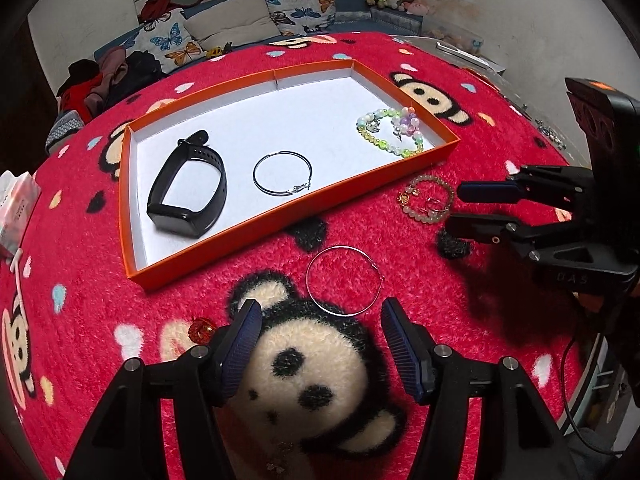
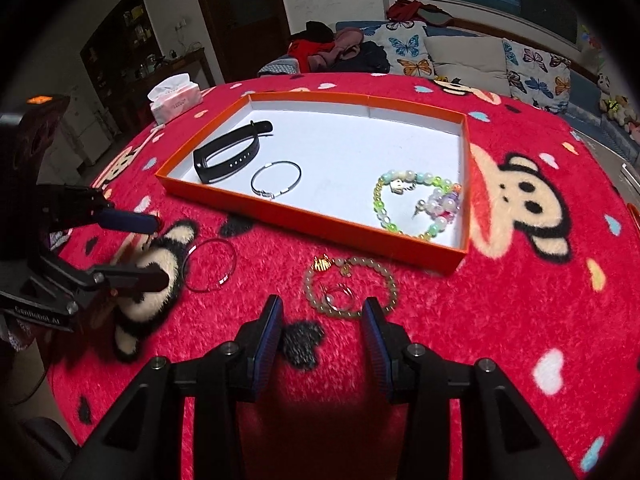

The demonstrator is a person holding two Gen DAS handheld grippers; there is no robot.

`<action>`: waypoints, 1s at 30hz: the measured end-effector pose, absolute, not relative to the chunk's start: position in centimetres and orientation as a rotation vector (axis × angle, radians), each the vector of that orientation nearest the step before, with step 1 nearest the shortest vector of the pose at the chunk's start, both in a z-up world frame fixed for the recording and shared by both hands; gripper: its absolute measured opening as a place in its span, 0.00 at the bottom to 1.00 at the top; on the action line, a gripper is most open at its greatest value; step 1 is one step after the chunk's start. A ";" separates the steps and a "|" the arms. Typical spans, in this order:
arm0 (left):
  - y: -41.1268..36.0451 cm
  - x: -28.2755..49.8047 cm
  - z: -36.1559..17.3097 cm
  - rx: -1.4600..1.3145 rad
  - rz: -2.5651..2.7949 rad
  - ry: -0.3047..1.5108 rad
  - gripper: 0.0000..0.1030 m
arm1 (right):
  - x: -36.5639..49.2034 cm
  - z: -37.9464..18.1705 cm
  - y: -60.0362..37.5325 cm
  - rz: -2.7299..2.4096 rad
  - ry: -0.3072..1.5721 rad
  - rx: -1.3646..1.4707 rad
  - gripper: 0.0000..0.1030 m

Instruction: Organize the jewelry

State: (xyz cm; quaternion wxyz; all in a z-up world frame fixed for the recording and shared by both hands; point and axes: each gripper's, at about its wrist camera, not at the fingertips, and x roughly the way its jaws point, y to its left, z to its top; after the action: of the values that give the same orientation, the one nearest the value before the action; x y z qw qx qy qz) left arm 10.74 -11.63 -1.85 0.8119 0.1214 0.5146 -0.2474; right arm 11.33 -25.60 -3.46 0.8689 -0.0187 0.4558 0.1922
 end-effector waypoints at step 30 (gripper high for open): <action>-14.6 12.6 -4.5 0.364 -0.591 1.145 0.64 | 12.6 -4.9 -25.5 0.391 0.987 -0.056 0.20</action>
State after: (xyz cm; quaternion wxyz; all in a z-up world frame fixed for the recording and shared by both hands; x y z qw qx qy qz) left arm 12.56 -14.64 -4.45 0.7843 0.1688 0.5305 -0.2738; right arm 12.63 -25.46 -4.88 0.8621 -0.0267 0.4705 0.1863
